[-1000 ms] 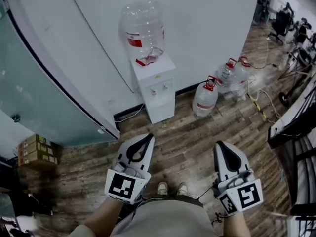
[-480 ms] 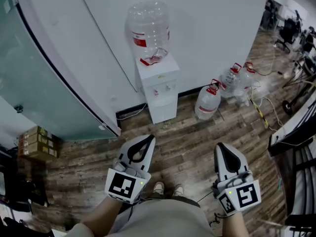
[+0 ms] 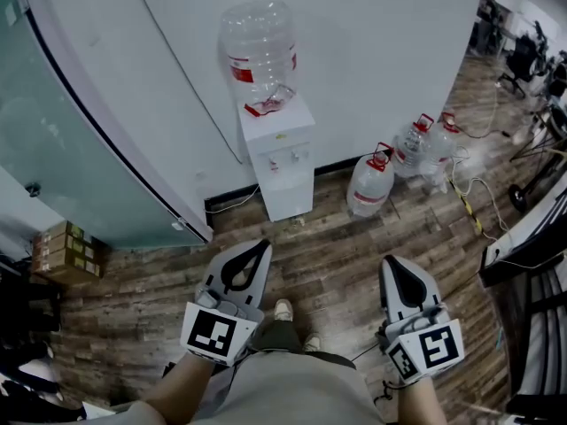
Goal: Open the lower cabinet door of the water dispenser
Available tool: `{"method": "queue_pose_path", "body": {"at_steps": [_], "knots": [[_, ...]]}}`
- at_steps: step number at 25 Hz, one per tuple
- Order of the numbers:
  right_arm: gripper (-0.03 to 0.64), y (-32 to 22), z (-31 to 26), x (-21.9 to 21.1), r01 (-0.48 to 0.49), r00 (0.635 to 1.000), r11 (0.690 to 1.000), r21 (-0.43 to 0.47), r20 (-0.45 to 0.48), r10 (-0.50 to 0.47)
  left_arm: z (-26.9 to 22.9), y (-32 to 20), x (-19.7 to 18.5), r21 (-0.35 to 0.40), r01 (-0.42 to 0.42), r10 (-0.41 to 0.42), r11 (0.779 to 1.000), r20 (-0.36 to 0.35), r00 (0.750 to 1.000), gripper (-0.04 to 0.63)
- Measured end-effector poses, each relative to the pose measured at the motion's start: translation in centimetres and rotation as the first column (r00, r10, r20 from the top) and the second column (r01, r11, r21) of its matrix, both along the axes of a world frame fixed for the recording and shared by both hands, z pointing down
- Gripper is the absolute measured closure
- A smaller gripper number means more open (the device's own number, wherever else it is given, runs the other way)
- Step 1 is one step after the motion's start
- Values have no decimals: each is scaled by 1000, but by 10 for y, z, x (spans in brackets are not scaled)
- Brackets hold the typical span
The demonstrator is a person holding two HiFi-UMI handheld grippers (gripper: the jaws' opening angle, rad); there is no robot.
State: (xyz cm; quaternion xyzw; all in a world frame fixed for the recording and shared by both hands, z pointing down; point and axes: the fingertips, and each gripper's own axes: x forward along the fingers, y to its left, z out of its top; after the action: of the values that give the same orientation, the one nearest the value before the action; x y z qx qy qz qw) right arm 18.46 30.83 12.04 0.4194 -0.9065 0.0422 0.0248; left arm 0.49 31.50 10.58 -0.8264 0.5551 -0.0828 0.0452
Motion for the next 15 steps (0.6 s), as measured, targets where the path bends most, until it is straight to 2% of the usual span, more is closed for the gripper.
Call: {"method": "queue_pose_path", "body": {"at_steps": [6,15], "knots": [[611,-23,12,0,19,1000,1000,-7,-9,-19,7,-19,0,7,28,-28,1000,-5,1000,591],[611,-83,26,0,21,1000,999,-26,-20,-22,22,-79,-8,-4,49,-49,999,-7,999,591]]}}
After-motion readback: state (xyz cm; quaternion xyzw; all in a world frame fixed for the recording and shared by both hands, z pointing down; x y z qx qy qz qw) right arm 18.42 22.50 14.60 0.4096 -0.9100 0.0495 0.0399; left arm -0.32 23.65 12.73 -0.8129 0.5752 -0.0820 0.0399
